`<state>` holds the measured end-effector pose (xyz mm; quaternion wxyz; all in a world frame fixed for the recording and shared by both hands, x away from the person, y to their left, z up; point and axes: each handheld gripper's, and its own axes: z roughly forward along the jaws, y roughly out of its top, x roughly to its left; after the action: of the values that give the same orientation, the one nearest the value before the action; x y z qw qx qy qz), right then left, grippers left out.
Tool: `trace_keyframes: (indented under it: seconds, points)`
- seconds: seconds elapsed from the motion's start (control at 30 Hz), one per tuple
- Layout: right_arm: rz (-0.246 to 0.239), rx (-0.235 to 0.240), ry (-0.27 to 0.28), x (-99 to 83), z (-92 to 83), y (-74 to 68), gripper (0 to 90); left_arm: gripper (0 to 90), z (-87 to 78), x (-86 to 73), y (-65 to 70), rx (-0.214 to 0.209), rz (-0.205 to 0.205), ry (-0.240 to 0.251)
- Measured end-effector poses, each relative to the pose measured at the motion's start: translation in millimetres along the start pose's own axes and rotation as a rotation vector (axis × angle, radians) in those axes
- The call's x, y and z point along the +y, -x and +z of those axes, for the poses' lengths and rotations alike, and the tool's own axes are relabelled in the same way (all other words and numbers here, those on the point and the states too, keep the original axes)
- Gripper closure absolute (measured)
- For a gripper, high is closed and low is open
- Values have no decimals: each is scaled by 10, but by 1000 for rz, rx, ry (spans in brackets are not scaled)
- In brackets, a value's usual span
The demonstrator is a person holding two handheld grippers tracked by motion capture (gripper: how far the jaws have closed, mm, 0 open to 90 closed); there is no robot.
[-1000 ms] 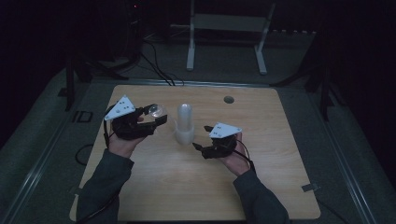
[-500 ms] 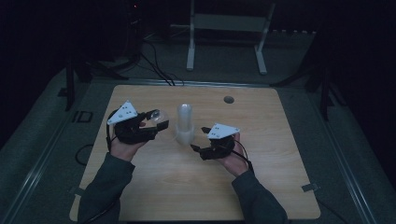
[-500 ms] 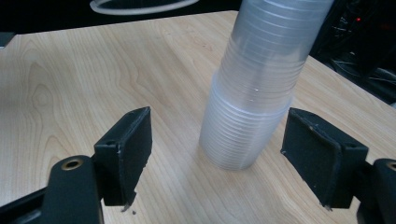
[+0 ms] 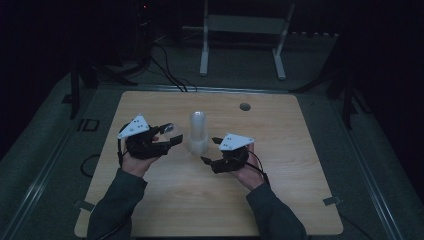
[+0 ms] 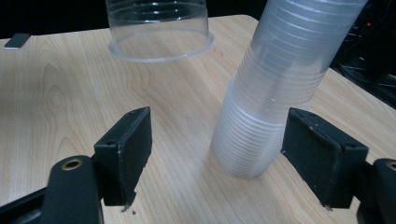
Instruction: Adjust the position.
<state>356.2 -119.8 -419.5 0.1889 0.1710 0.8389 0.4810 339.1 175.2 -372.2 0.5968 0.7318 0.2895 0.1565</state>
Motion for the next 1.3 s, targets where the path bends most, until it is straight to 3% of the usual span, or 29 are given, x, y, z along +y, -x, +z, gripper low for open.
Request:
trace_keyframes:
  seconds: [0.63, 1.03, 1.3]
  points:
    - [2, 26, 22, 18, -29, -39, 268, 411, 10, -150, -27, -32, -32, 22]
    - [-7, 48, 49, 53, -55, -86, 267, 411, 18, -204, -32, -84, -43, 53]
    - [39, 114, 98, 73, -31, -102, 250, 411, 44, -232, -12, -128, -46, 56]
